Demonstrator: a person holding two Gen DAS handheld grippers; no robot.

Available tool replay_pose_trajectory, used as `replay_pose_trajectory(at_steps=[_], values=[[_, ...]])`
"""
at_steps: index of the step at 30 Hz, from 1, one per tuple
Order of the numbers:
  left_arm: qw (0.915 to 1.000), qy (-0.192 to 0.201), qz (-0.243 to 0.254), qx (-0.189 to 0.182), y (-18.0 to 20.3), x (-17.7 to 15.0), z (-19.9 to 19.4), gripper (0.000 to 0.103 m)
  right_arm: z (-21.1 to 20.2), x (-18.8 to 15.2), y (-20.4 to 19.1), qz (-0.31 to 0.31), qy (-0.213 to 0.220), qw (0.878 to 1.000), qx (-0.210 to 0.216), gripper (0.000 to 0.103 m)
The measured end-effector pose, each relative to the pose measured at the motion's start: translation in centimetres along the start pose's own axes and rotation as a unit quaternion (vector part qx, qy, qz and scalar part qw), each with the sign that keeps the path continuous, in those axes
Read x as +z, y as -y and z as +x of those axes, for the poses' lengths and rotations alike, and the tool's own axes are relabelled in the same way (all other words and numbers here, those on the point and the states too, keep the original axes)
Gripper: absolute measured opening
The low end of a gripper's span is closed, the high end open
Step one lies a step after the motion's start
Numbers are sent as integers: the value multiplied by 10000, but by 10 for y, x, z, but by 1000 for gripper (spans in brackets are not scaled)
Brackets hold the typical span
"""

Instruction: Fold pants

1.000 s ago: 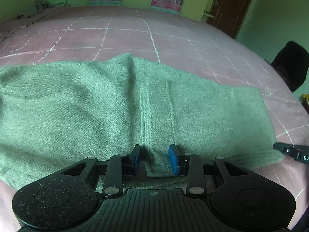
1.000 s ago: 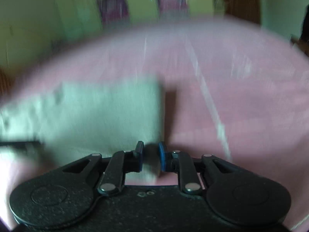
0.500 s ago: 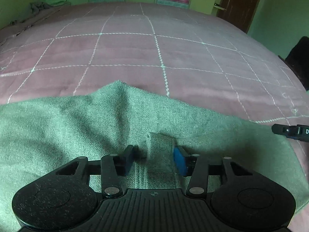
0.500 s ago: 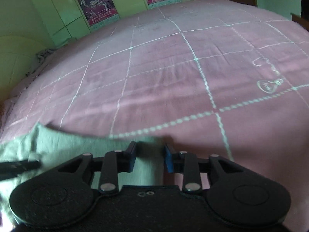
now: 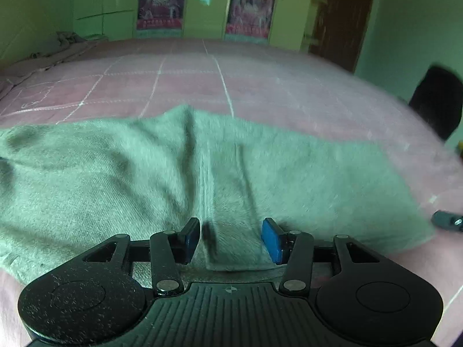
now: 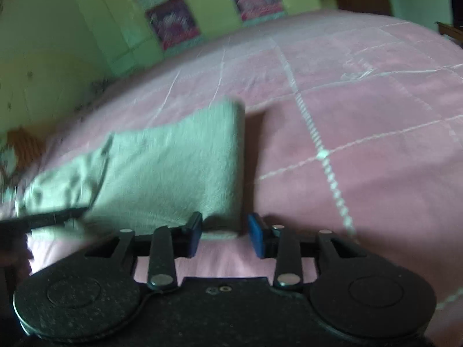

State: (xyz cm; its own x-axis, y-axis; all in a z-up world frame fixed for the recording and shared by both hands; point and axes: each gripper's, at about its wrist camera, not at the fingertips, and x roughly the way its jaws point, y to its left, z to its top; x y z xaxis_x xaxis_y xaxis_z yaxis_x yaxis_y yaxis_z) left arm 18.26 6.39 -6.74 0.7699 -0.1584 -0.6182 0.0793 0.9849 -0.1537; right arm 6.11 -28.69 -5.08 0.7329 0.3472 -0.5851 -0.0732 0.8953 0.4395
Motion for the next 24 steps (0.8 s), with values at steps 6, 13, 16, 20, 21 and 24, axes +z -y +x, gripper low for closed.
replay_pose_trajectory(at_steps=[6, 13, 16, 20, 21, 24], values=[[9830, 961, -1567, 27, -95, -11, -68, 59, -14, 13, 12, 191, 655, 9974, -214, 45], [9203, 1107, -3650, 875, -234, -44, -80, 68, -6, 12, 47, 1138, 604, 9910, -362, 44], [9043, 973, -4095, 717, -264, -54, -57, 68, -4, 8, 41, 951, 565, 9929, -432, 45], [8926, 903, -4418, 4, -296, -60, -19, 68, -6, 6, 39, 951, 603, 9926, -463, 45], [8807, 966, -4625, -336, -308, -62, -9, 68, -8, 6, 41, 1028, 628, 9917, -458, 45], [8397, 1140, -5160, -1254, -336, -68, 15, 68, -9, 4, 53, 1541, 656, 9854, -310, 45]])
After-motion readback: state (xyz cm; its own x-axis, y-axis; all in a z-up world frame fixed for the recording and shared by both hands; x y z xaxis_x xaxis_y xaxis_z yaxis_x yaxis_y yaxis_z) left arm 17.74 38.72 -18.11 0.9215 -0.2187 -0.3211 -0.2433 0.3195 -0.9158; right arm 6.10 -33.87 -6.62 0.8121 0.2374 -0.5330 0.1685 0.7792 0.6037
